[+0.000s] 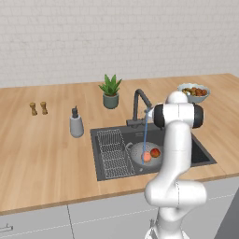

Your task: Put the colander in the sink, put the peach, apple in the colander, and turn on the sink faucet and pour water over the colander.

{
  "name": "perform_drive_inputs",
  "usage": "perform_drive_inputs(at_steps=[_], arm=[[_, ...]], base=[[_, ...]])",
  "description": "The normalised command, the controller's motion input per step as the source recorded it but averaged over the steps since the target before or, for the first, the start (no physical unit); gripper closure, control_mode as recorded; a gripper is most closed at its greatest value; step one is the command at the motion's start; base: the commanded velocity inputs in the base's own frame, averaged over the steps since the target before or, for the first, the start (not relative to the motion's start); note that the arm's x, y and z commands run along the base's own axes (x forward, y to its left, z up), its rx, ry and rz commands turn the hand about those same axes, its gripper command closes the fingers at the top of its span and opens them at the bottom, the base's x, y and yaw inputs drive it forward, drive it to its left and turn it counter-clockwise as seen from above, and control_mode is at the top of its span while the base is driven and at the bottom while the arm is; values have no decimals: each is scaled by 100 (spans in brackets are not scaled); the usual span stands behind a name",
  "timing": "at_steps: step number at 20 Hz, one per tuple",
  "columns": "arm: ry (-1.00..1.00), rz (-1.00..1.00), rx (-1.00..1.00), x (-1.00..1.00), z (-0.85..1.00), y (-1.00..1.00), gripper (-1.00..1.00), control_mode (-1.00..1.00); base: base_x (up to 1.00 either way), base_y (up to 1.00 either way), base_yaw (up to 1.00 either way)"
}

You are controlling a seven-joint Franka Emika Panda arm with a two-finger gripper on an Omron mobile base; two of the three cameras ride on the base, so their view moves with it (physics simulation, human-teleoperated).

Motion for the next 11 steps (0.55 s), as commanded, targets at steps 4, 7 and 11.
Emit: perform_drive_inputs(at_steps=[4, 7, 11], arm=[[0, 0, 0, -10, 1, -29, 100, -100], [0, -1, 0, -14, 2, -4, 100, -100], [0, -1, 0, -4, 0, -17, 100, -100]], base=[[0, 0, 0], [0, 0, 0], [0, 0, 0]])
